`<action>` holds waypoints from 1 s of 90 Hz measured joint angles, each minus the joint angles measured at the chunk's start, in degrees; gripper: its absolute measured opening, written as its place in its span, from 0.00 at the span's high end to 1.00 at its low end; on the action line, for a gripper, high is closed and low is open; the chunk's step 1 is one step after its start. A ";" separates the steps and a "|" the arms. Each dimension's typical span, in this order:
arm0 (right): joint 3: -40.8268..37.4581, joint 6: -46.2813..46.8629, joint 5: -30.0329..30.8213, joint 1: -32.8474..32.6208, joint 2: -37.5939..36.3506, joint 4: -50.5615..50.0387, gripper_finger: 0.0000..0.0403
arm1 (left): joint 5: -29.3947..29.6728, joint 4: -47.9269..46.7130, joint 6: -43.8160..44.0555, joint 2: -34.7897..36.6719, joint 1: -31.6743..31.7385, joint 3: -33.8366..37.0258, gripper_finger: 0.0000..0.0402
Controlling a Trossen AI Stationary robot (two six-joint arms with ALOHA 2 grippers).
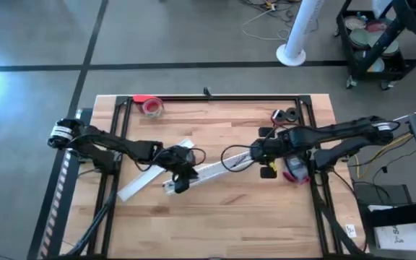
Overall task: Ziptie cables
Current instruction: Put the zip-tied cables into the white cable duct
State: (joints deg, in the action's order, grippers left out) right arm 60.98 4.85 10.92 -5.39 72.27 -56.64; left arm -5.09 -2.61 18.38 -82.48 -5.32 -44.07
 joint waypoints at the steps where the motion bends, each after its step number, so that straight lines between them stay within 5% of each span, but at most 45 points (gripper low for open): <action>1: -0.03 0.55 -0.02 0.00 -0.30 -0.21 0.82 | 0.05 0.26 -0.17 0.00 0.00 0.00 0.85; 25: -2.10 9.36 -0.57 -4.12 -9.40 -1.61 0.77 | 0.06 21.44 -2.27 0.00 -0.24 3.92 0.88; 46: -11.22 18.13 1.22 -5.78 -16.24 1.09 0.72 | 2.41 24.93 -3.33 -0.04 -0.22 5.31 0.89; 73: -25.84 13.18 2.90 -6.38 -16.42 32.44 0.71 | 3.09 27.10 -4.63 -0.04 -0.20 5.27 0.90; 90: -25.75 8.64 11.49 -6.36 -15.97 36.88 0.78 | 3.11 27.25 -5.04 -0.04 -0.20 5.27 0.90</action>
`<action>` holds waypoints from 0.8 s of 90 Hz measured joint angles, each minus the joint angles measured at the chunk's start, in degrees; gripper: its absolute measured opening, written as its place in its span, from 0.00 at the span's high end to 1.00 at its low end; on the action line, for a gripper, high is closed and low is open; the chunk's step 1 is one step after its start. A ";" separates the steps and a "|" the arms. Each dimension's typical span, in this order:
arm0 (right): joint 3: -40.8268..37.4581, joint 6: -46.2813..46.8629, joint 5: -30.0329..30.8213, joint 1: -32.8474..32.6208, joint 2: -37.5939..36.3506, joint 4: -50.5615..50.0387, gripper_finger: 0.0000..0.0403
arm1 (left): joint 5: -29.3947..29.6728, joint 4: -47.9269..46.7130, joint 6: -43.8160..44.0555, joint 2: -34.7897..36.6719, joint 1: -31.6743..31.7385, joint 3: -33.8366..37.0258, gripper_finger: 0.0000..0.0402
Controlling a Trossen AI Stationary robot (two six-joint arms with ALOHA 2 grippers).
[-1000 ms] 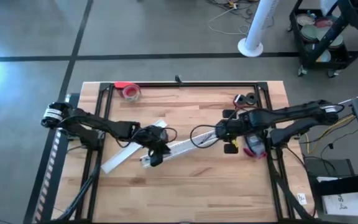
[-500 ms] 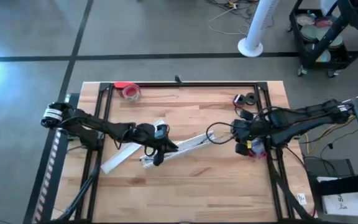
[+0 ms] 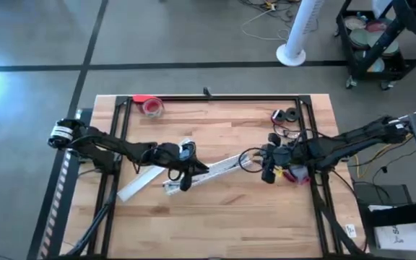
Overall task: Ziptie cables
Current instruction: Put the zip-tied cables into the white cable duct
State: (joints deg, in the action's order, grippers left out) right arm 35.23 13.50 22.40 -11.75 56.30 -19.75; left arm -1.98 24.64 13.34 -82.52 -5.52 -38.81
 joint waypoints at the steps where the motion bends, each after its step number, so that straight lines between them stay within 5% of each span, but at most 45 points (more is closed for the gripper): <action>1: 0.10 -0.31 0.17 0.00 0.01 0.15 0.78 | 0.00 0.00 0.00 0.00 0.00 0.00 0.90; 36: 1.45 -4.76 -8.89 -0.03 0.29 2.56 0.99 | 2.99 0.63 -1.33 -0.02 0.04 0.00 0.90; 72: 2.27 -11.34 -7.02 0.02 7.65 3.81 0.87 | 3.02 0.69 -0.48 -0.02 -0.07 0.00 0.90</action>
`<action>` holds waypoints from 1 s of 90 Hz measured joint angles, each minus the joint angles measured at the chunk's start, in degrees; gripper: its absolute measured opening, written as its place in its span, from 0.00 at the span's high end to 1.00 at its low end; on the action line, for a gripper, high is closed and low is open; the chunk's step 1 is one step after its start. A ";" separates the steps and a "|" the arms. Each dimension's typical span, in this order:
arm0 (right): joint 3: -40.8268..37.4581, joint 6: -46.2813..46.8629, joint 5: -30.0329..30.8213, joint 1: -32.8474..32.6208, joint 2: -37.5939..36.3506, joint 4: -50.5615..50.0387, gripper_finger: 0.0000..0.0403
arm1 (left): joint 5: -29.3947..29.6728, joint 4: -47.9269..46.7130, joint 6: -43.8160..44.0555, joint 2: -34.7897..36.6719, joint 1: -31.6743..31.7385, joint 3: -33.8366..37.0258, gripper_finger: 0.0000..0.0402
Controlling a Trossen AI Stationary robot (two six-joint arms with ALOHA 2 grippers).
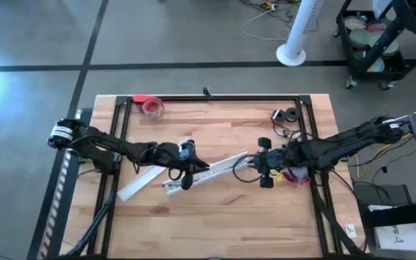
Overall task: Ziptie cables
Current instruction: Put the zip-tied cables into the white cable duct
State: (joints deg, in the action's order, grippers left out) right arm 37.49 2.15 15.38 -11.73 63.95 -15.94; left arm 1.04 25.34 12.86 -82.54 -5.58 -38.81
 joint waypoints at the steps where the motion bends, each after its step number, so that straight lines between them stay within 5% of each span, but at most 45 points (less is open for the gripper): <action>1: 0.09 0.00 0.13 0.00 0.04 0.00 0.86 | 0.00 -0.01 0.14 0.00 0.00 0.00 0.90; 60: 0.90 3.04 2.67 0.00 -2.28 3.32 0.75 | 1.30 12.25 1.13 0.00 -1.46 9.57 0.89; 90: 1.25 1.70 3.80 2.05 -1.91 5.79 0.69 | 4.17 13.58 -0.78 0.02 -1.21 8.54 0.76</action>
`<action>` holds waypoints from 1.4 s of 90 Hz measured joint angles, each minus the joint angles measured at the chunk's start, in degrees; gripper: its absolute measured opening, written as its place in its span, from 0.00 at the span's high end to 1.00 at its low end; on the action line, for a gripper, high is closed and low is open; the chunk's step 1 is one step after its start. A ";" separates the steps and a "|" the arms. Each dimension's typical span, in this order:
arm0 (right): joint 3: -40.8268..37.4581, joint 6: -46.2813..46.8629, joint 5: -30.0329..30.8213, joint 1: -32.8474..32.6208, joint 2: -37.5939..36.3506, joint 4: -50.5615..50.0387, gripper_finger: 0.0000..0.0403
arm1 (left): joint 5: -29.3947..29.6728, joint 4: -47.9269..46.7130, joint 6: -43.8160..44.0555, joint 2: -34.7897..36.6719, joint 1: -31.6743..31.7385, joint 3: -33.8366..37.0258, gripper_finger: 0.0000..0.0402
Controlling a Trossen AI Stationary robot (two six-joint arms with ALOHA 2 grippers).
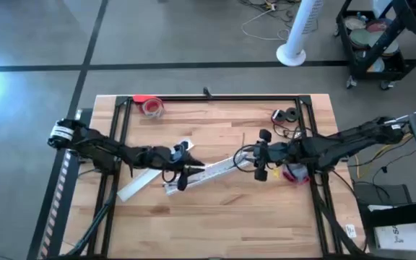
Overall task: Ziptie cables
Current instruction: Put the zip-tied cables into the white cable duct
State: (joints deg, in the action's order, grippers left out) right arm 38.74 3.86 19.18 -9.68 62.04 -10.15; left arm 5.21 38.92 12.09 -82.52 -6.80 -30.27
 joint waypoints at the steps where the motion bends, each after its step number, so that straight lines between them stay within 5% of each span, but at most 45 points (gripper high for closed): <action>1: 0.01 0.00 -0.07 -0.03 0.00 0.15 0.69 | 0.00 0.00 -0.26 0.01 0.02 -0.13 0.75; 46: -2.30 -0.30 0.30 -0.17 0.74 -0.08 0.70 | -4.27 -11.90 0.86 1.14 1.45 -4.79 0.59; 126: 3.00 -5.22 -2.67 -0.91 -0.61 -8.02 0.89 | -4.79 -13.84 2.46 1.14 1.28 -5.65 0.72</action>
State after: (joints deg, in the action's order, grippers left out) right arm 41.75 -1.37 16.51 -10.59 61.43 -18.17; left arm 0.43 25.08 14.55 -81.38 -5.52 -35.92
